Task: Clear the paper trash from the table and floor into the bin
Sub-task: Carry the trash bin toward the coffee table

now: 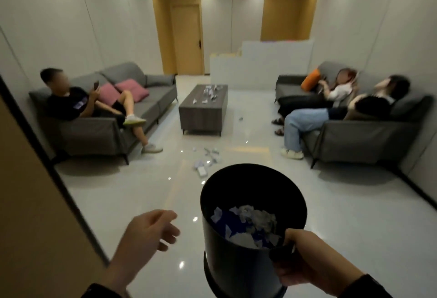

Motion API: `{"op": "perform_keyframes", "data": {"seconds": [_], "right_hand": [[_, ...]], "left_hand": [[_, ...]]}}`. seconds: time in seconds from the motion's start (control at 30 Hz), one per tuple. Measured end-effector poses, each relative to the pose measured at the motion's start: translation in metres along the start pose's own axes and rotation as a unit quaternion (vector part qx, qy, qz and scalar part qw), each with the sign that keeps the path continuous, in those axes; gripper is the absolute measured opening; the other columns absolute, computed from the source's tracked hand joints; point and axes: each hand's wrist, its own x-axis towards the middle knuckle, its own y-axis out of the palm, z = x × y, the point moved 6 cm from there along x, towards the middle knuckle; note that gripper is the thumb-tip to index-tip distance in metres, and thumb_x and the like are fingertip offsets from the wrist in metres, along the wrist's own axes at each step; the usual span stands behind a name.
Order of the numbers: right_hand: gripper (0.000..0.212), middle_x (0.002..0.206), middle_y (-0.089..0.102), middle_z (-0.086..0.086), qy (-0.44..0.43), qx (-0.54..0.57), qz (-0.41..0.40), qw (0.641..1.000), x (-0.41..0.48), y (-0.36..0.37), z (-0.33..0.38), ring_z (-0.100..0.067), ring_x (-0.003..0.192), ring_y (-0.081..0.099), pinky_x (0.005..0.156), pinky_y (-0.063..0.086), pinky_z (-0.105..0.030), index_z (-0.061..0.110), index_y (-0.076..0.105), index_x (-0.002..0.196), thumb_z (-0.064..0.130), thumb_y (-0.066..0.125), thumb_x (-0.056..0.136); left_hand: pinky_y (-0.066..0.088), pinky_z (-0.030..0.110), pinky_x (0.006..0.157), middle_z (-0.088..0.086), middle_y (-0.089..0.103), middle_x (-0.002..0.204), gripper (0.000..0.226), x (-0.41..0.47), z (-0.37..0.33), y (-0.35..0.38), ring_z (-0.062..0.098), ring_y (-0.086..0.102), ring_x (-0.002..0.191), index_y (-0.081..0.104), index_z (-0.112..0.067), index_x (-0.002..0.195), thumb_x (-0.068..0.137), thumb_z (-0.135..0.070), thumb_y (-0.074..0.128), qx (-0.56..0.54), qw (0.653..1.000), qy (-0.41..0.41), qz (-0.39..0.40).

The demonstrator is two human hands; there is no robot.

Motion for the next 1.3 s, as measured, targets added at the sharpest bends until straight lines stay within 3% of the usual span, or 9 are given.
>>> {"op": "perform_keyframes", "data": {"seconds": [0.07,0.2,0.3,0.43,0.5,0.7,0.87,1.3], "right_hand": [[0.012,0.048,0.035,-0.006,-0.022,-0.017,-0.021,0.999,-0.012,-0.017,0.025,-0.017,0.037,0.031,0.042,0.029,-0.023,0.007,0.042,0.048,0.003,0.039,0.059],[0.021,0.043,0.048,-0.01,-0.058,-0.046,-0.061,0.995,-0.006,-0.056,0.066,-0.023,0.04,0.043,0.043,0.039,-0.027,0.002,0.047,0.063,0.003,0.034,0.08],[0.018,0.052,0.059,-0.015,-0.086,-0.054,-0.106,0.989,0.009,-0.082,0.094,-0.03,0.05,0.054,0.048,0.05,-0.03,-0.002,0.052,0.078,0.004,0.037,0.084],[0.015,0.067,0.061,-0.019,-0.097,-0.016,-0.126,0.987,0.052,-0.106,0.119,-0.034,0.06,0.058,0.045,0.053,-0.031,0.001,0.048,0.086,0.007,0.034,0.088],[0.015,0.064,0.062,-0.019,-0.097,-0.001,-0.139,0.985,0.083,-0.116,0.131,-0.035,0.06,0.059,0.044,0.054,-0.032,0.002,0.048,0.088,0.007,0.034,0.088],[0.014,0.057,0.058,-0.018,-0.053,0.018,-0.168,0.984,0.194,-0.132,0.191,-0.032,0.048,0.055,0.039,0.051,-0.031,-0.001,0.046,0.087,0.005,0.034,0.087],[0.016,0.072,0.056,-0.021,-0.04,0.03,-0.187,0.981,0.273,-0.132,0.283,-0.036,0.061,0.054,0.049,0.053,-0.035,-0.002,0.048,0.085,0.004,0.034,0.09],[0.017,0.075,0.059,-0.026,-0.053,0.06,-0.192,0.978,0.488,-0.202,0.51,-0.037,0.06,0.057,0.033,0.051,-0.03,-0.005,0.046,0.095,0.006,0.033,0.091]], "left_hand": [[0.05,0.029,0.047,0.011,0.072,0.062,0.018,0.008,-0.027,0.002,0.016,0.064,0.048,0.07,-0.006,0.077,0.088,-0.01,0.056,-0.02,0.997,0.049,-0.049],[0.051,0.029,0.05,0.003,0.073,0.063,0.02,0.033,-0.057,0.021,0.017,0.066,0.053,0.071,-0.011,0.075,0.088,-0.012,0.056,-0.058,0.988,0.1,-0.101],[0.051,0.029,0.051,0.003,0.073,0.062,0.019,0.061,-0.062,0.042,0.019,0.066,0.056,0.07,-0.01,0.075,0.087,-0.011,0.056,-0.069,0.99,0.095,-0.082],[0.051,0.027,0.051,0.004,0.074,0.064,0.017,0.11,-0.059,0.069,0.016,0.066,0.058,0.071,-0.008,0.078,0.087,-0.012,0.057,-0.056,0.994,0.077,-0.047],[0.052,0.027,0.051,0.006,0.074,0.065,0.017,0.143,-0.058,0.081,0.015,0.066,0.057,0.071,-0.008,0.078,0.087,-0.013,0.057,-0.054,0.995,0.076,-0.038],[0.053,0.026,0.049,0.006,0.074,0.067,0.018,0.284,-0.052,0.105,0.016,0.067,0.058,0.071,-0.01,0.078,0.088,-0.013,0.057,-0.049,0.996,0.073,-0.026],[0.053,0.028,0.05,0.004,0.075,0.067,0.019,0.424,-0.074,0.117,0.022,0.069,0.064,0.072,-0.013,0.077,0.089,-0.015,0.057,-0.047,0.997,0.05,-0.022],[0.052,0.022,0.048,-0.005,0.074,0.068,0.02,0.719,-0.143,0.227,0.018,0.069,0.067,0.069,-0.019,0.081,0.092,-0.019,0.052,-0.017,0.997,0.068,-0.019]]}}
